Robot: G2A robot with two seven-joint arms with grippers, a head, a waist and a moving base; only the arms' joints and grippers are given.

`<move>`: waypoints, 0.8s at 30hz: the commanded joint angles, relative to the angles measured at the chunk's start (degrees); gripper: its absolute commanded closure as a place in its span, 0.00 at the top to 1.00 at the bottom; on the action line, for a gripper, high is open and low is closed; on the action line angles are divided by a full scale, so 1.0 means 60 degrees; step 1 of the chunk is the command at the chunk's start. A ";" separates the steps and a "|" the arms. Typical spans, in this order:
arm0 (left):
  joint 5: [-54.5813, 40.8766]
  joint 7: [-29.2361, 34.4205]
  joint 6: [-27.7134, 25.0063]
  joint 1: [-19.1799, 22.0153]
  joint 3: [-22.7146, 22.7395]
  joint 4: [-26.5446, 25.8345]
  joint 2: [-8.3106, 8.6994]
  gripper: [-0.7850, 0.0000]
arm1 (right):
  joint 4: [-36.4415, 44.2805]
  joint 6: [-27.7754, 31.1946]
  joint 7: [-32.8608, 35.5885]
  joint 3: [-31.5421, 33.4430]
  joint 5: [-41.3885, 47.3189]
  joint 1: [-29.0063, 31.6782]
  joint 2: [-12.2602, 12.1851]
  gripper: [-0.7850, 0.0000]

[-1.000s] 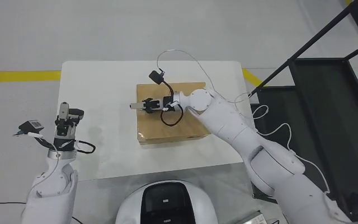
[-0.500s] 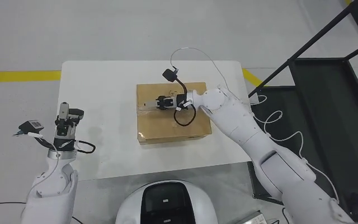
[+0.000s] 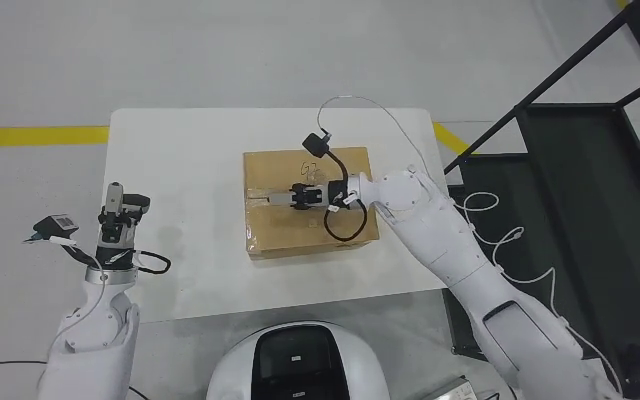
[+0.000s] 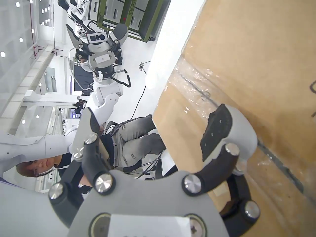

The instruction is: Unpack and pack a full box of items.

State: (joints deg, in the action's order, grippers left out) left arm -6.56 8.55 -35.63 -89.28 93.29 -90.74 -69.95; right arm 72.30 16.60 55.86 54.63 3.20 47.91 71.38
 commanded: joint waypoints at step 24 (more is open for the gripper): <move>0.0000 0.0000 0.0000 0.0000 0.0000 0.0000 0.0000 1.00 | 0.2117 -0.1450 0.0015 0.2835 -0.2368 0.2001 -0.1029 1.00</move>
State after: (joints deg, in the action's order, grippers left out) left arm -6.56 8.55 -35.63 -89.28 93.29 -90.74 -69.95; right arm 84.38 8.16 56.00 70.80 -10.66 59.34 65.43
